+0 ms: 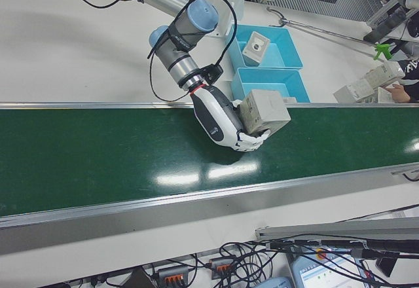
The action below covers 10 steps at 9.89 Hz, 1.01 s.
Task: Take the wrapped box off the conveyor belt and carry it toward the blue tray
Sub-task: 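Lift the box off the belt and carry it toward the blue tray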
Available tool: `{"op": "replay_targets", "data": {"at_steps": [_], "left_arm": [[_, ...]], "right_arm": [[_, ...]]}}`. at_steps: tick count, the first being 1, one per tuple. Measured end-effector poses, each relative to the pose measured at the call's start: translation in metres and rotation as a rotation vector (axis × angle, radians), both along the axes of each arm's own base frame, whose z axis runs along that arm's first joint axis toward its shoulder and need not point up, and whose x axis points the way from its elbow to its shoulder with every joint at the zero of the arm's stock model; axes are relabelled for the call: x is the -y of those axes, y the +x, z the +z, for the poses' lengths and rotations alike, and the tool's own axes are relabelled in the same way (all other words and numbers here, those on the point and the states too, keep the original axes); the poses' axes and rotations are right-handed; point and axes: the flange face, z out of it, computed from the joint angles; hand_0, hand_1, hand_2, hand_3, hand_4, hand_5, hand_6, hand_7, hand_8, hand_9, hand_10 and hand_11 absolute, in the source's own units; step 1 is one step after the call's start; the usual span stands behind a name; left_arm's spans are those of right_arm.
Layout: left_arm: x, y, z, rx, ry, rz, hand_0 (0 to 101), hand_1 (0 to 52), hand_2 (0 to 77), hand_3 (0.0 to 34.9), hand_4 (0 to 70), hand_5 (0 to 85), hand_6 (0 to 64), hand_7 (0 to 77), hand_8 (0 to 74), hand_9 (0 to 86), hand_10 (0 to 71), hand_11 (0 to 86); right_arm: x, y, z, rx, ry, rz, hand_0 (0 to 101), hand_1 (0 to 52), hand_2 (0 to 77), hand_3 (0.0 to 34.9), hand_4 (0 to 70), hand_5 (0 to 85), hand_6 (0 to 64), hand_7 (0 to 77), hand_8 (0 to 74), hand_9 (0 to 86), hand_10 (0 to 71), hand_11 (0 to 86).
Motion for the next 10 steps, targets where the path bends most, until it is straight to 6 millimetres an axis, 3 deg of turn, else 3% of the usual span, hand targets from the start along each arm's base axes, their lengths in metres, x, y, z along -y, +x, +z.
{"op": "replay_targets", "data": {"at_steps": [1,2,3,4,5,6,7,8,10], "left_arm": [[0.000,0.000,0.000,0.000,0.000,0.000,0,0.0,0.5,0.0,0.0,1.1,0.0,0.5,0.5,0.5,0.5,0.0],[0.000,0.000,0.000,0.000,0.000,0.000,0,0.0,1.1,0.0,0.0,1.1,0.0,0.5,0.5,0.5,0.5,0.0],[0.000,0.000,0.000,0.000,0.000,0.000,0,0.0,1.1,0.0,0.0,1.1,0.0,0.5,0.5,0.5,0.5,0.0],[0.000,0.000,0.000,0.000,0.000,0.000,0,0.0,1.1,0.0,0.0,1.1,0.0,0.5,0.5,0.5,0.5,0.5],[0.000,0.000,0.000,0.000,0.000,0.000,0,0.0,1.1,0.0,0.0,1.1,0.0,0.5,0.5,0.0,0.5,0.0],[0.000,0.000,0.000,0.000,0.000,0.000,0,0.0,1.1,0.0,0.0,1.1,0.0,0.5,0.5,0.0,0.5,0.0],[0.000,0.000,0.000,0.000,0.000,0.000,0,0.0,1.1,0.0,0.0,1.1,0.0,0.5,0.5,0.5,0.5,0.5],[0.000,0.000,0.000,0.000,0.000,0.000,0,0.0,1.1,0.0,0.0,1.1,0.0,0.5,0.5,0.5,0.0,0.0],[0.000,0.000,0.000,0.000,0.000,0.000,0,0.0,1.1,0.0,0.0,1.1,0.0,0.5,0.5,0.5,0.5,0.0]], "right_arm": [[-0.005,0.016,-0.009,0.021,0.022,0.011,60,21.8,31.6,0.0,40.4,32.7,27.8,43.1,35.5,41.5,27.8,38.7],[-0.016,0.031,-0.024,0.043,0.050,0.016,54,21.8,31.6,0.0,42.5,34.4,33.3,47.5,43.6,47.5,38.7,46.4],[-0.036,0.032,-0.042,0.046,0.085,0.007,50,5.4,38.2,0.1,41.5,36.5,35.5,50.7,49.1,51.8,45.8,52.4],[-0.059,0.022,-0.059,0.032,0.126,-0.008,49,5.4,38.2,0.1,40.9,37.1,36.0,51.3,49.6,52.9,47.5,53.5],[-0.083,0.001,-0.072,0.023,0.154,-0.018,48,5.4,38.2,0.0,38.2,40.4,37.1,54.5,53.5,56.7,52.4,58.9],[-0.108,-0.025,-0.082,0.026,0.161,-0.025,48,5.4,38.2,0.0,38.2,40.4,37.1,54.5,53.5,56.7,52.4,58.9],[-0.130,-0.049,-0.091,0.019,0.170,-0.026,46,5.4,38.2,0.0,37.1,41.5,38.2,60.5,60.0,67.1,63.8,70.9],[-0.151,-0.071,-0.100,0.001,0.185,-0.027,46,5.4,38.2,0.0,37.1,41.5,38.2,60.5,60.0,67.1,63.8,70.9],[-0.177,-0.107,-0.105,-0.032,0.198,-0.033,45,1.6,40.4,0.0,36.5,42.5,39.8,69.3,67.1,69.8,66.5,69.8]]}}
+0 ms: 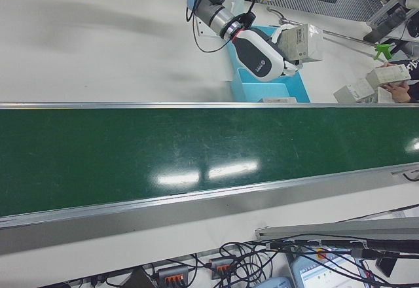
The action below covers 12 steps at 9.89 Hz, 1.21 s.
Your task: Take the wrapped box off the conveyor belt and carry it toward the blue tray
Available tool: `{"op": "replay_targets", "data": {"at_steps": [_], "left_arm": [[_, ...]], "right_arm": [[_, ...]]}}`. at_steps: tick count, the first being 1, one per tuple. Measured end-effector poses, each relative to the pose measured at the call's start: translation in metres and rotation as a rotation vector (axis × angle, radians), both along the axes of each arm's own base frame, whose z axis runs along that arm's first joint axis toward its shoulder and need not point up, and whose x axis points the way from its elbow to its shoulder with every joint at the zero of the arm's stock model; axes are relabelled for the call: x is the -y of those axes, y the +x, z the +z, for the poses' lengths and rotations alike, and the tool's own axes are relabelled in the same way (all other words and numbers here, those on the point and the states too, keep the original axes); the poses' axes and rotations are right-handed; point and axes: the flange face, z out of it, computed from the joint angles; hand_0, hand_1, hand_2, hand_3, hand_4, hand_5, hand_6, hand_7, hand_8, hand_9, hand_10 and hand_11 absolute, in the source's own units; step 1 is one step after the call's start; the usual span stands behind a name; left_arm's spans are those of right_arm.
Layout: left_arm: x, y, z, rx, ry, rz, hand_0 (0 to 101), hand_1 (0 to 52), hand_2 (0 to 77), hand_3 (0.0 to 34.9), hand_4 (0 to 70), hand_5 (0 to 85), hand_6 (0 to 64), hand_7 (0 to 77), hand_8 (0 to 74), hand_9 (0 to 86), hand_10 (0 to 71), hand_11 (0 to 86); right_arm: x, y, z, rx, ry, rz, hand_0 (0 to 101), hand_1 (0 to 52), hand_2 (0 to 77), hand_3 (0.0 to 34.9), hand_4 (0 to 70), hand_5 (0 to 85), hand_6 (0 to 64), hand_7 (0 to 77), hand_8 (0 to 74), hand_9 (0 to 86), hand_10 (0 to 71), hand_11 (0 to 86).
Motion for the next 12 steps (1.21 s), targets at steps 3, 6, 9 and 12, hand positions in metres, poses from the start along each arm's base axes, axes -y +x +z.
{"op": "replay_targets", "data": {"at_steps": [3,6,9,12], "left_arm": [[0.000,0.000,0.000,0.000,0.000,0.000,0,0.0,0.5,0.0,0.0,1.1,0.0,0.5,0.5,0.5,0.5,0.0],[0.000,0.000,0.000,0.000,0.000,0.000,0,0.0,0.5,0.0,0.0,1.1,0.0,0.5,0.5,0.5,0.5,0.0],[0.000,0.000,0.000,0.000,0.000,0.000,0,0.0,1.1,0.0,0.0,1.1,0.0,0.5,0.5,0.0,0.5,0.0],[0.000,0.000,0.000,0.000,0.000,0.000,0,0.0,1.1,0.0,0.0,0.5,0.0,0.5,0.5,0.5,0.5,0.0]], "right_arm": [[-0.018,-0.026,0.006,-0.031,0.006,-0.039,47,1.6,40.4,0.0,27.8,46.9,36.0,68.2,50.7,54.5,40.9,49.6],[-0.036,-0.038,0.005,-0.026,0.012,-0.091,48,2.7,40.4,2.8,21.3,42.0,30.5,68.2,42.5,44.7,32.2,40.4],[-0.046,-0.036,-0.001,0.006,0.013,-0.127,47,17.5,17.5,15.0,7.6,9.8,9.3,34.9,12.0,16.9,0.0,10.9],[-0.045,-0.012,-0.016,0.061,0.032,-0.131,47,10.4,2.2,20.9,7.6,9.8,1.1,15.8,0.0,1.6,0.0,1.6]]}}
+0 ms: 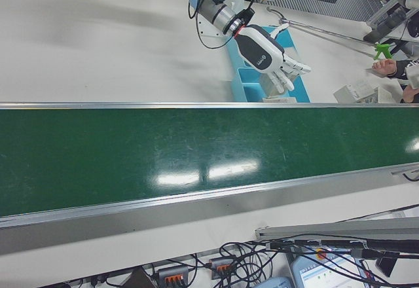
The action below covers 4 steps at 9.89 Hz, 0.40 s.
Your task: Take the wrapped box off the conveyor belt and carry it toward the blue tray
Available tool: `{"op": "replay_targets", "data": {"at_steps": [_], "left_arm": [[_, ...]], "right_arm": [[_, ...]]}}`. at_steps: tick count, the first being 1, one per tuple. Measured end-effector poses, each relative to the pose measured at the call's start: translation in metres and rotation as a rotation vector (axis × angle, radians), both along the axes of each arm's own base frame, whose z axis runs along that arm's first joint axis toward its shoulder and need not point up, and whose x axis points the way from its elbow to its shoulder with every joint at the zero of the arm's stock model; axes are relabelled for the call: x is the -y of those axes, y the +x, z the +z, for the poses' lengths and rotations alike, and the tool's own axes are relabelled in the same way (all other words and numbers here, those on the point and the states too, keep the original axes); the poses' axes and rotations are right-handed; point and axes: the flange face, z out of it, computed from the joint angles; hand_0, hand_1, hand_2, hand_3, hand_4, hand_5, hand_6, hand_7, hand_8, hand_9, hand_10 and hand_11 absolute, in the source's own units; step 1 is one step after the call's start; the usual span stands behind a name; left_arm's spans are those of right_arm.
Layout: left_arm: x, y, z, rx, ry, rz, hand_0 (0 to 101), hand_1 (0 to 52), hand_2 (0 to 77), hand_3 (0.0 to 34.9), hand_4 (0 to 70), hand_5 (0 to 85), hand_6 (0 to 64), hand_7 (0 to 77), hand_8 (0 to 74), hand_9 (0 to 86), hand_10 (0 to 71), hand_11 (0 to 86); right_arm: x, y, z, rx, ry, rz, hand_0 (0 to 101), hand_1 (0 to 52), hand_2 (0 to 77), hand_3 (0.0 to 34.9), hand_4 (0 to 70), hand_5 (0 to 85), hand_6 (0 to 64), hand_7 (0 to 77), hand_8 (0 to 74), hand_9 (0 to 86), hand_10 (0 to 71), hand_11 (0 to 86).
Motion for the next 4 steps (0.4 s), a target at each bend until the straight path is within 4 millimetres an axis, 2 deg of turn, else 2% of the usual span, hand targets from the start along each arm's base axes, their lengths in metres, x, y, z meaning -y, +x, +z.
{"op": "replay_targets", "data": {"at_steps": [1,2,3,4], "left_arm": [[0.000,0.000,0.000,0.000,0.000,0.000,0,0.0,1.1,0.0,0.0,1.1,0.0,0.5,0.5,0.5,0.5,0.0],[0.000,0.000,0.000,0.000,0.000,0.000,0,0.0,1.1,0.0,0.0,1.1,0.0,0.5,0.5,0.5,0.5,0.0],[0.000,0.000,0.000,0.000,0.000,0.000,0,0.0,1.1,0.0,0.0,1.1,0.0,0.5,0.5,0.5,0.5,0.0],[0.000,0.000,0.000,0.000,0.000,0.000,0,0.0,1.1,0.0,0.0,1.1,0.0,0.5,0.5,0.5,0.5,0.5]], "right_arm": [[0.011,0.032,-0.011,0.046,0.008,0.036,47,10.4,2.2,20.9,7.6,9.8,1.1,15.8,0.0,1.6,0.0,1.6],[0.029,0.071,-0.018,0.087,0.010,0.090,47,10.4,2.2,25.9,7.6,10.9,0.5,14.7,0.0,1.6,0.0,1.6],[0.047,0.104,-0.017,0.111,-0.007,0.130,48,13.1,1.6,27.8,12.0,16.4,3.8,20.2,0.0,1.6,0.0,1.1],[0.064,0.132,-0.007,0.118,-0.048,0.150,54,24.5,4.9,26.7,19.1,22.9,10.9,28.9,0.0,9.3,4.9,1.1]]}}
